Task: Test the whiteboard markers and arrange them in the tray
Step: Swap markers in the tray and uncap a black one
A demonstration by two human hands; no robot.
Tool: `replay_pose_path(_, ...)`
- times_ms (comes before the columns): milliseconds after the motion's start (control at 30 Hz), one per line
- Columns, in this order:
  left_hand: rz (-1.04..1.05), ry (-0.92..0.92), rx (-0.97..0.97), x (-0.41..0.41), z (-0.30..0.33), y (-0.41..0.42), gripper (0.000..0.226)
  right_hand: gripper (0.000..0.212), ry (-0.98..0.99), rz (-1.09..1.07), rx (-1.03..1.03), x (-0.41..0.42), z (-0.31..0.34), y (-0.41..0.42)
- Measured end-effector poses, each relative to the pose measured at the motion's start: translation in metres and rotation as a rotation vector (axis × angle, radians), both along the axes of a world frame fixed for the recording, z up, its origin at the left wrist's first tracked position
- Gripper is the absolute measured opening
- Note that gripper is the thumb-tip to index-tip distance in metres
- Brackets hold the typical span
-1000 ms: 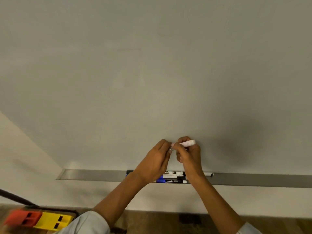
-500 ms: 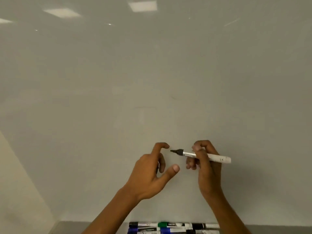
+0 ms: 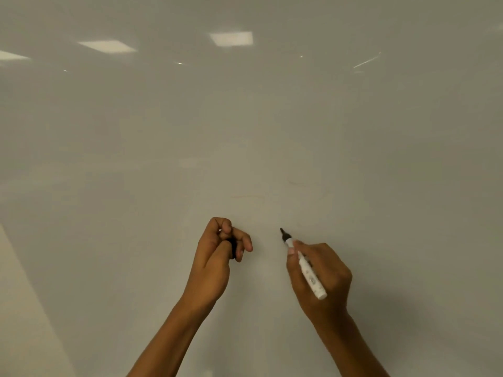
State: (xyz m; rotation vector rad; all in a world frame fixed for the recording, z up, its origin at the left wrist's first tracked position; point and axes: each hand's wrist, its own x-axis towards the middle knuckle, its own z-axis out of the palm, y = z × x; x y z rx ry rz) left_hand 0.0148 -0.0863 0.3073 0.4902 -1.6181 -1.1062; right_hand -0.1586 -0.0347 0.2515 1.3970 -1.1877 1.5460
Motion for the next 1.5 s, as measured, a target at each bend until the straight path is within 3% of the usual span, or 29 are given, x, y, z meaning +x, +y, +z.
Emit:
replay_pose_path(100, -0.023, -0.002, -0.011, -0.002, 0.002, -0.002, 0.037, 0.013, -0.015, -0.016, 0.059, -0.006, -0.001, 0.01)
replay_pose_path(233, -0.07, 0.041, 0.004, -0.005, 0.004, -0.003, 0.04, 0.014, -0.217, -0.016, -0.105, -0.03, 0.033, 0.018)
replay_pose_path(367, -0.143, 0.046, 0.002, -0.015, 0.004, 0.0, 0.044, 0.018, -0.141, -0.003, -0.004, -0.027, 0.02, 0.011)
replay_pose_path(533, -0.246, 0.066, 0.077, -0.027, 0.001, 0.012, 0.034, 0.026, -0.512, 0.21, 0.127, -0.031, -0.008, 0.04)
replay_pose_path(733, -0.399, 0.041, 0.13, -0.054, -0.006, 0.021, 0.024, 0.022, -0.87, 0.55, 0.071, -0.028, 0.016, 0.081)
replay_pose_path(833, -0.502, 0.054, 0.145, -0.069, -0.014, 0.026, 0.019, 0.012, -0.863, 0.64, 0.129, -0.028, 0.02, 0.098)
replay_pose_path(967, -0.607, 0.048, 0.149, -0.084, -0.019, 0.033, 0.022, 0.02, -0.836, 0.572, 0.16, -0.036, 0.015, 0.117)
replay_pose_path(1133, -0.646, -0.044, 0.069, -0.1, -0.022, 0.043, 0.02, 0.012, -0.786, 0.566, 0.248, -0.042, 0.011, 0.135)
replay_pose_path(1367, -0.764, -0.093, 0.107, -0.131, -0.034, 0.062, 0.017, 0.018, -0.804, 0.541, 0.263, -0.058, -0.002, 0.163)
replay_pose_path(1500, -0.875, -0.164, 0.134, -0.15, -0.043, 0.073, 0.017, 0.033, -0.855, 0.568, 0.272, -0.074, -0.017, 0.182)
